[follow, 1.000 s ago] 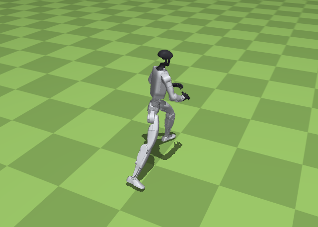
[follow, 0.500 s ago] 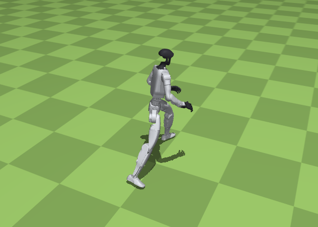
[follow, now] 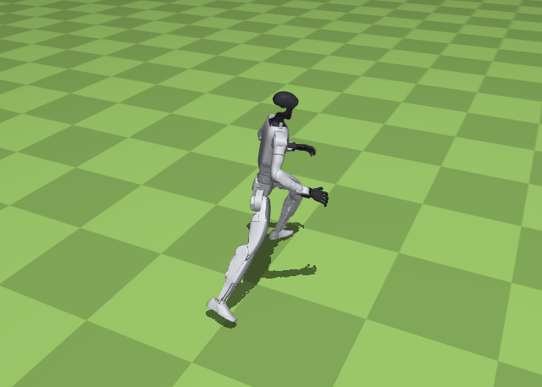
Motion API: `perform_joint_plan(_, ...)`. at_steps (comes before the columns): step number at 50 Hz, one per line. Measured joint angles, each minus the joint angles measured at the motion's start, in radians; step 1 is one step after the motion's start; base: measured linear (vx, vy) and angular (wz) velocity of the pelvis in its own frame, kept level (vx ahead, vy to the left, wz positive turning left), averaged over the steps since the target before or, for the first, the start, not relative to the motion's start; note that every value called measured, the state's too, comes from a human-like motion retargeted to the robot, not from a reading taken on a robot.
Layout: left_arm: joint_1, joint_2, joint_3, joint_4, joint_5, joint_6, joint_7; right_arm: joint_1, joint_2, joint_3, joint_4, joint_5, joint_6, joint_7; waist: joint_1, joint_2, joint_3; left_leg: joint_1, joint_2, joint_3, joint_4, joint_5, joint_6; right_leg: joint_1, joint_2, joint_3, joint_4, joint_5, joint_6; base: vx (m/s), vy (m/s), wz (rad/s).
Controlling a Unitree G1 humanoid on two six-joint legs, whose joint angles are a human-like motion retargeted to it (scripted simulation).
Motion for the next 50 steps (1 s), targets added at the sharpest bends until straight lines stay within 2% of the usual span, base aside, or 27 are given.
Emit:
perform_joint_plan(7, 0.002, 0.003, 0.010, -0.007, -0.015, 0.004, 0.003, 0.018, -0.004, -0.003, 0.004, -0.002, 0.002, 0.007, -0.008, -0.010, 0.002, 0.036, -0.002, 0.016, -0.078, 0.060, 0.000, 0.002, 0.025, -0.008, -0.012, -0.007, 0.000, -0.02, -0.12, -0.01)
perform_joint_plan(12, -0.018, 0.004, -0.008, -0.008, -0.003, 0.014, -0.006, 0.005, 0.005, -0.001, 0.025, 0.001, 0.009, 0.001, -0.038, -0.046, 0.005, 0.075, -0.046, 0.043, -0.224, 0.152, 0.000, 0.018, 0.044, -0.051, -0.014, -0.031, 0.000, -0.07, -0.28, 0.32)
perform_joint_plan(21, -0.068, -0.055, -0.042, -0.001, 0.061, 0.037, -0.042, -0.020, 0.036, 0.020, 0.076, -0.004, 0.010, 0.006, -0.110, -0.113, 0.015, 0.218, -0.183, 0.112, -0.658, 0.364, 0.000, 0.079, 0.110, -0.179, -0.032, -0.056, 0.000, -0.10, -0.35, 0.48)
perform_joint_plan(23, -0.071, -0.063, -0.038, -0.001, 0.072, 0.021, -0.037, -0.024, 0.044, 0.031, 0.074, 0.002, -0.009, 0.005, -0.106, -0.110, -0.002, 0.226, -0.166, 0.118, -0.743, 0.415, 0.000, 0.033, 0.153, -0.177, -0.003, -0.076, 0.000, -0.11, -0.35, 0.03)
perform_joint_plan(25, -0.078, -0.091, -0.045, 0.000, 0.075, 0.041, -0.056, -0.024, 0.042, 0.037, 0.075, -0.011, 0.005, 0.022, -0.126, -0.119, 0.019, 0.299, -0.227, 0.133, -0.875, 0.460, 0.000, 0.108, 0.161, -0.228, -0.055, -0.063, 0.000, -0.08, -0.29, 0.48)
perform_joint_plan(30, -0.060, -0.131, -0.039, -0.001, 0.089, 0.043, -0.068, -0.010, 0.043, 0.058, 0.070, -0.029, -0.007, 0.040, -0.130, -0.113, 0.025, 0.414, -0.264, 0.150, -1.106, 0.559, 0.000, 0.163, 0.213, -0.273, -0.078, -0.083, 0.000, -0.03, -0.22, 0.12)
perform_joint_plan(31, -0.083, -0.128, -0.028, 0.012, 0.085, 0.049, -0.071, -0.035, 0.039, 0.062, 0.075, -0.026, -0.007, 0.048, -0.098, -0.082, 0.090, 0.472, -0.224, 0.148, -1.089, 0.544, 0.000, 0.205, 0.241, -0.246, -0.075, -0.091, 0.000, -0.05, -0.12, -0.67)
perform_joint_plan(32, -0.094, -0.128, -0.021, 0.020, 0.082, 0.052, -0.072, -0.047, 0.037, 0.064, 0.078, -0.025, -0.007, 0.054, -0.079, -0.066, 0.127, 0.510, -0.204, 0.146, -1.086, 0.538, 0.000, 0.232, 0.257, -0.233, -0.072, -0.098, -0.001, -0.01, -0.11, -0.50)
perform_joint_plan(33, -0.080, -0.135, -0.024, 0.016, 0.084, 0.050, -0.071, -0.034, 0.037, 0.063, 0.078, -0.028, -0.009, 0.052, -0.088, -0.076, 0.107, 0.507, -0.219, 0.146, -1.111, 0.550, 0.000, 0.229, 0.251, -0.247, -0.068, -0.104, 0.000, 0.07, -0.12, 0.17)
perform_joint_plan(35, -0.034, -0.142, -0.027, 0.001, 0.103, 0.013, -0.059, 0.007, 0.046, 0.058, 0.074, -0.023, -0.041, 0.037, -0.108, -0.082, 0.017, 0.405, -0.208, 0.129, -1.107, 0.572, 0.000, 0.138, 0.257, -0.266, -0.007, -0.130, 0.000, 0.09, -0.10, 0.35)
perform_joint_plan(36, -0.054, -0.139, -0.024, 0.010, 0.087, 0.034, -0.068, -0.013, 0.039, 0.055, 0.081, -0.025, -0.023, 0.048, -0.078, -0.057, 0.090, 0.481, -0.196, 0.124, -1.092, 0.551, 0.000, 0.218, 0.268, -0.253, -0.039, -0.123, -0.001, 0.05, -0.01, -0.25)
perform_joint_plan(37, -0.063, -0.138, -0.022, 0.014, 0.076, 0.048, -0.074, -0.021, 0.034, 0.053, 0.087, -0.026, -0.011, 0.054, -0.060, -0.046, 0.133, 0.527, -0.193, 0.120, -1.082, 0.537, 0.000, 0.271, 0.270, -0.249, -0.059, -0.118, -0.001, 0.06, 0.03, -0.27)
perform_joint_plan(38, -0.048, -0.139, -0.025, 0.010, 0.077, 0.046, -0.073, -0.008, 0.034, 0.051, 0.087, -0.026, -0.011, 0.051, -0.066, -0.058, 0.117, 0.513, -0.208, 0.119, -1.078, 0.538, 0.000, 0.267, 0.255, -0.260, -0.055, -0.119, -0.001, 0.07, 0.05, -0.02)
perform_joint_plan(40, -0.050, -0.130, -0.022, 0.011, 0.067, 0.045, -0.077, -0.012, 0.032, 0.041, 0.092, -0.016, -0.008, 0.055, -0.038, -0.039, 0.144, 0.494, -0.176, 0.100, -0.984, 0.495, 0.000, 0.279, 0.256, -0.243, -0.047, -0.118, -0.001, 0.05, 0.10, -0.05)
perform_joint_plan(44, 0.005, -0.133, -0.021, 0.001, 0.063, 0.040, -0.072, 0.022, 0.031, 0.037, 0.094, -0.015, -0.008, 0.048, -0.043, -0.079, 0.068, 0.385, -0.199, 0.094, -0.866, 0.452, 0.000, 0.230, 0.191, -0.257, -0.029, -0.107, 0.000, 0.12, 0.16, 0.18)
perform_joint_plan(50, 0.092, -0.140, -0.014, -0.018, 0.037, 0.029, -0.050, 0.049, 0.037, 0.033, 0.101, -0.019, 0.004, 0.017, -0.018, -0.092, 0.001, 0.235, -0.153, 0.058, -0.549, 0.302, 0.000, 0.168, 0.097, -0.213, 0.022, -0.090, 0.000, 0.20, 0.30, -0.17)
